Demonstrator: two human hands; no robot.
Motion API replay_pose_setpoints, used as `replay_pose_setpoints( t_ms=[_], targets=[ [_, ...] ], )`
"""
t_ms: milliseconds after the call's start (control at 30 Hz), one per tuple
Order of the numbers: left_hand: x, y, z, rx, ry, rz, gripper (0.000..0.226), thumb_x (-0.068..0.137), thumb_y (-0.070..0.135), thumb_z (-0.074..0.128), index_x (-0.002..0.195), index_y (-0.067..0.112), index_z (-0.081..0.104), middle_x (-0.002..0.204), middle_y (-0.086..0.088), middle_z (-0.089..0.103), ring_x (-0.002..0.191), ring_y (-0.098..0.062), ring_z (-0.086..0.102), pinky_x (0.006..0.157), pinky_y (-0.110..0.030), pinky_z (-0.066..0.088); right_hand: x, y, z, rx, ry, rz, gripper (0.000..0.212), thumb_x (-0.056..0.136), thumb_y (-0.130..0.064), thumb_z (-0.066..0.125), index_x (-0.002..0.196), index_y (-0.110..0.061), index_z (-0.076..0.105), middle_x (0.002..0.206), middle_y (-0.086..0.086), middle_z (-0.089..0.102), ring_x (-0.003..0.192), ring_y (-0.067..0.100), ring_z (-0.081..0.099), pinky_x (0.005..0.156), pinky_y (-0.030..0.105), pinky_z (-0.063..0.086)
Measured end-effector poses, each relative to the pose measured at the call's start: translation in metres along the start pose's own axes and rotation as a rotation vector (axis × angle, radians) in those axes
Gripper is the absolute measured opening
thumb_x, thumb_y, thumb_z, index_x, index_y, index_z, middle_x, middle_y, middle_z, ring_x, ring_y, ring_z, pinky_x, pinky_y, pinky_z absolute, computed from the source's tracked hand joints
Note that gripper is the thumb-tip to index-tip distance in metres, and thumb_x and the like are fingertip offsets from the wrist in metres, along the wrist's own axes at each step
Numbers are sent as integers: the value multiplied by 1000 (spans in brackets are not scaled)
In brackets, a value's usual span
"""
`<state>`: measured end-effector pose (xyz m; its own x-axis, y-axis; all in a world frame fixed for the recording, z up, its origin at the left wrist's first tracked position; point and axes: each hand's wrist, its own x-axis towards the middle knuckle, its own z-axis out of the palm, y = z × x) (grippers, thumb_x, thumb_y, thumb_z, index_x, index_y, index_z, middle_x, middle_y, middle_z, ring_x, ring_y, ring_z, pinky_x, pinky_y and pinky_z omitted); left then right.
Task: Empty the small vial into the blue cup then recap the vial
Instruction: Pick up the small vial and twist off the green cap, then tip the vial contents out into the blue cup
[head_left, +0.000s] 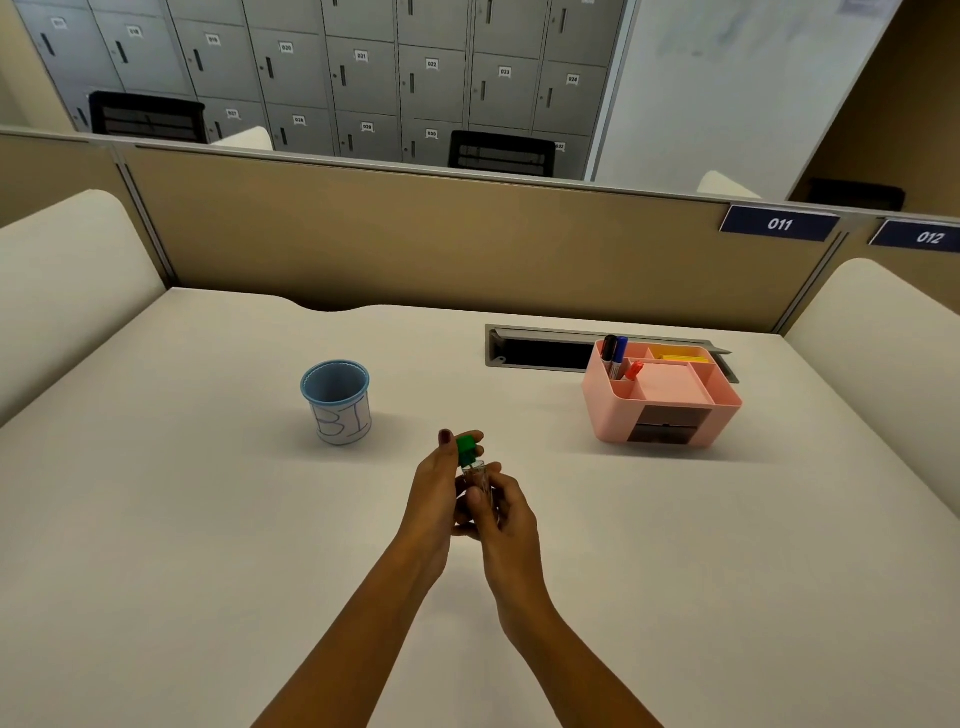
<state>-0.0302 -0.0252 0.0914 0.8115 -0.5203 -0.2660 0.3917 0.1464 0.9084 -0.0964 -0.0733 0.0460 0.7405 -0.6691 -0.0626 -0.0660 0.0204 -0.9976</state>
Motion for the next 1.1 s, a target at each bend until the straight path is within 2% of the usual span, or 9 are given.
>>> replay_pose_setpoints(
  t_ms=[233,333,433,533,633,733,867,933,1100],
  targets=[
    [4,-7,-9,-342,39,-66,33,94,37,40,103,19,65,113,-4,62,103,-25,62,79,-44,51,0,5,-8,35,20,-21,16,95,-29,54,110,-29,58,102,-5,68,85,12,69,74,22,59],
    [5,-21,-15,31,199,146,18,91,24,51,105,23,62,111,0,64,103,-19,62,91,-30,47,2,6,-14,59,47,-5,17,94,-29,55,111,-29,58,93,-3,69,78,10,69,72,24,60],
    [0,-43,-25,403,290,295,19,86,19,61,103,29,62,99,9,67,95,-9,63,79,-11,45,6,8,-20,87,81,8,16,94,-28,55,109,-28,59,88,-4,68,75,10,70,69,23,59],
    [-3,-66,-38,544,242,366,23,82,12,67,103,21,66,102,4,69,96,-9,63,92,-25,50,7,9,-26,126,92,18,13,94,-29,55,106,-29,61,87,-1,69,75,11,70,72,26,60],
    [-2,-89,-49,678,211,348,23,83,12,65,104,23,65,112,2,67,116,-23,55,112,-33,25,8,9,-29,157,101,18,14,94,-30,56,105,-25,63,87,3,68,73,13,68,71,27,60],
    [-2,-103,-59,758,196,342,22,84,15,64,102,28,63,114,5,63,129,-28,43,113,-29,8,9,10,-31,174,115,28,13,94,-29,57,103,-23,63,86,4,67,72,12,67,68,26,59],
    [-4,-111,-62,786,184,301,24,86,16,62,109,22,61,128,-6,58,137,-31,29,111,-35,18,9,12,-32,170,127,49,13,94,-28,57,104,-22,62,87,5,67,71,12,66,70,28,60],
    [-5,-112,-64,790,174,286,26,86,15,61,112,17,61,128,-10,58,133,-32,37,110,-35,23,8,12,-31,173,125,55,13,94,-27,57,104,-21,63,86,6,67,71,12,66,70,28,60],
    [-5,-107,-65,756,141,295,38,83,15,65,120,20,58,134,-6,54,133,-27,37,113,-37,17,9,10,-29,176,105,47,18,93,-28,58,108,-19,62,88,6,68,73,14,66,70,28,59]
  ],
)
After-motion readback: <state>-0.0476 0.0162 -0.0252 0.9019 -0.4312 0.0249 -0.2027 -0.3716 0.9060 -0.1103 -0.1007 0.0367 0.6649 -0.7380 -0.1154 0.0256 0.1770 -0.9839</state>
